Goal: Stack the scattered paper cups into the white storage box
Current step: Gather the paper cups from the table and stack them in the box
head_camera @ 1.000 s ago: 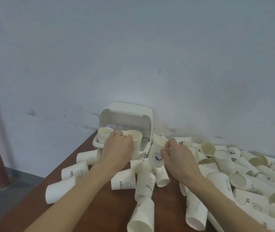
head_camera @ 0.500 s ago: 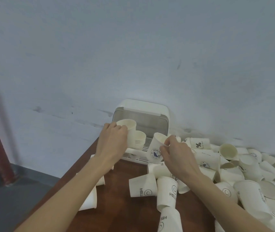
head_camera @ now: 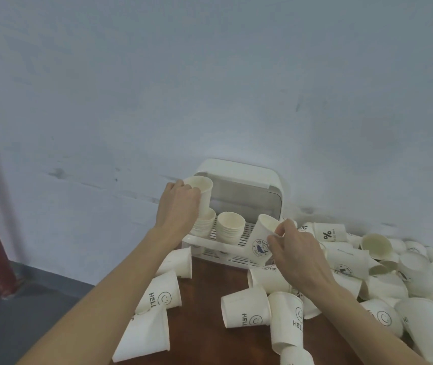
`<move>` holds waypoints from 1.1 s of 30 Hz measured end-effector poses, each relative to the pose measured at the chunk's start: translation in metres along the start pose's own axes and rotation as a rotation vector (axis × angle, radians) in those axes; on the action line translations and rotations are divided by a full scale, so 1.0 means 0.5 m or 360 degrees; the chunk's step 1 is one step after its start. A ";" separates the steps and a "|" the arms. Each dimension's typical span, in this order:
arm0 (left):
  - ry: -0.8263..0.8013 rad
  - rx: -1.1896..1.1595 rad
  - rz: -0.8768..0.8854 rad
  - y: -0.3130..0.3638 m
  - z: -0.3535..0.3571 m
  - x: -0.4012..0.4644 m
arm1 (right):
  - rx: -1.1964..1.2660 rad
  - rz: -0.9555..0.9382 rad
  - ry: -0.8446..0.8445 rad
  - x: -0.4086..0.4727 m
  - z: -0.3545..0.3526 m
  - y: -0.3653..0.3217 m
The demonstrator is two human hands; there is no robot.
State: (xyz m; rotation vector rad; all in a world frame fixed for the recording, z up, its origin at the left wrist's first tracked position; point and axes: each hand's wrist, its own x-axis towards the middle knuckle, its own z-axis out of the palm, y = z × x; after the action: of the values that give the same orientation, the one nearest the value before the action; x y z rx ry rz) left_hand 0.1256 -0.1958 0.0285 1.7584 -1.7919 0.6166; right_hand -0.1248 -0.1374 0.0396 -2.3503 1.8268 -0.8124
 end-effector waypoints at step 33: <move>-0.0639 0.0255 0.0174 -0.005 0.054 -0.049 | -0.0133 -0.0101 0.0067 0.116 0.027 -0.079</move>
State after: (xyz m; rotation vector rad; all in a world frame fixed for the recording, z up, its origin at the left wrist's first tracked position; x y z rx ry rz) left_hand 0.1264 -0.1957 -0.0082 2.0129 -2.1710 0.4847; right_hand -0.0745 -0.1825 0.0633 -2.4724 1.8457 -0.8140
